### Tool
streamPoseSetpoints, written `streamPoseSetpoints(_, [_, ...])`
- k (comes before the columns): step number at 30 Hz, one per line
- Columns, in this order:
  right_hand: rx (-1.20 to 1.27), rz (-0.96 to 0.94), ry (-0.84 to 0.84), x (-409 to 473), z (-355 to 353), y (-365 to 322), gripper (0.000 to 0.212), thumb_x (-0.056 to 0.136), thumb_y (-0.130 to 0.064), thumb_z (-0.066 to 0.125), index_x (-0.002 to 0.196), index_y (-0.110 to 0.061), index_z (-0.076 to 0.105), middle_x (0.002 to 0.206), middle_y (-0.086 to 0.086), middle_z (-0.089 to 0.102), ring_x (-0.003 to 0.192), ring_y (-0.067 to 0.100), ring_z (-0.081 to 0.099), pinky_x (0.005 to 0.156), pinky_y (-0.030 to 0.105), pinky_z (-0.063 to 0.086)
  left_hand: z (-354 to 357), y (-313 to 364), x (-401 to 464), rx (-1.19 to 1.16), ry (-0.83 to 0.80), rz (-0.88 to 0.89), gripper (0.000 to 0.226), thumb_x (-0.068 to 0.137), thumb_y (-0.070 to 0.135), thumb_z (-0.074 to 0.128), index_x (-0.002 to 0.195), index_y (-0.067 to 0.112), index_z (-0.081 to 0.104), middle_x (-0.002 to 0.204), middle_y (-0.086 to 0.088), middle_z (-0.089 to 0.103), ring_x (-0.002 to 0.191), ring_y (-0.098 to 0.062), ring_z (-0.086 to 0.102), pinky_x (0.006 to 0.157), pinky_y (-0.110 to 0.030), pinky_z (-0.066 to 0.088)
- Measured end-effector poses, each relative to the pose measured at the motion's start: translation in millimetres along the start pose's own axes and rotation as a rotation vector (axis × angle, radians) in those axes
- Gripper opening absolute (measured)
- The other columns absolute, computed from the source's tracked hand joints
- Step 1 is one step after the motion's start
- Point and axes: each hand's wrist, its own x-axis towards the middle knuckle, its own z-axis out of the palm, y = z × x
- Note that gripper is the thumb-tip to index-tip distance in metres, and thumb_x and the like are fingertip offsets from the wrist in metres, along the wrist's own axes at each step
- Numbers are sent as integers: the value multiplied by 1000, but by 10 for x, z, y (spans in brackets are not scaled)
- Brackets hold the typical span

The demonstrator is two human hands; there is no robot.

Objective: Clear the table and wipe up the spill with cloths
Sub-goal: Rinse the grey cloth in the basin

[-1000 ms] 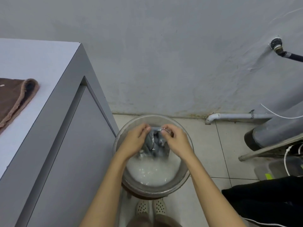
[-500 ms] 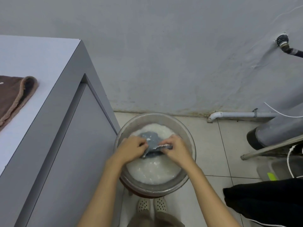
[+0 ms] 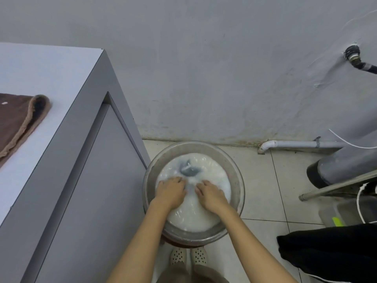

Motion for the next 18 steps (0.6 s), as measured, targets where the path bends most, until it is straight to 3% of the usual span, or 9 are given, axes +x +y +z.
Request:
streamPoseSetpoints(2, [140,-11,121,-2,-54,-10,31,100,-25,40,107,-7,64,118,12,60,110,31,56,92,37,42,-72,5,-31,-59,143,-3,28,96,29,38,105,15,62,118,-4,58,109,-24,53,87,-36,39])
streamPoseSetpoints(4, [235,12,282,-36,-114,3,22,95,-17,51,102,-8,70,107,9,69,102,26,62,89,33,46,-117,10,-77,-168,261,-40,22,90,21,45,82,16,65,96,-3,65,92,-25,59,73,-32,42])
streamPoseSetpoints(8, [423,5,533,-139,-197,-15,17,85,4,58,87,-5,72,85,2,69,78,10,60,70,7,38,-160,100,-151,-439,487,-115,9,85,13,59,80,18,63,87,3,62,81,-17,58,67,-24,38])
streamPoseSetpoints(10, [456,-25,601,-173,-235,-60,14,80,4,62,75,-8,66,71,-2,60,64,5,51,60,8,36,-130,149,-167,-468,547,-123,29,83,5,55,61,19,44,71,2,52,68,-18,50,56,-24,30])
streamPoseSetpoints(13, [471,-56,657,-204,-236,-98,26,76,5,60,63,-13,48,58,-4,46,53,5,39,53,13,35,-49,186,-196,-443,528,-113,47,86,4,50,50,20,24,50,6,32,50,-12,33,47,-24,19])
streamPoseSetpoints(16, [411,-90,643,-227,-202,-98,43,74,10,50,54,-21,28,52,-7,30,49,7,27,47,21,27,-31,221,-208,-493,498,-153,56,99,32,41,46,19,32,45,6,34,46,-9,34,49,-27,23])
streamPoseSetpoints(18, [413,-97,592,-224,-207,-106,45,72,12,46,53,-22,25,52,-6,30,50,7,27,47,22,21,-94,250,-229,-507,445,-184,57,103,32,27,49,17,38,51,3,42,54,-14,45,54,-28,27])
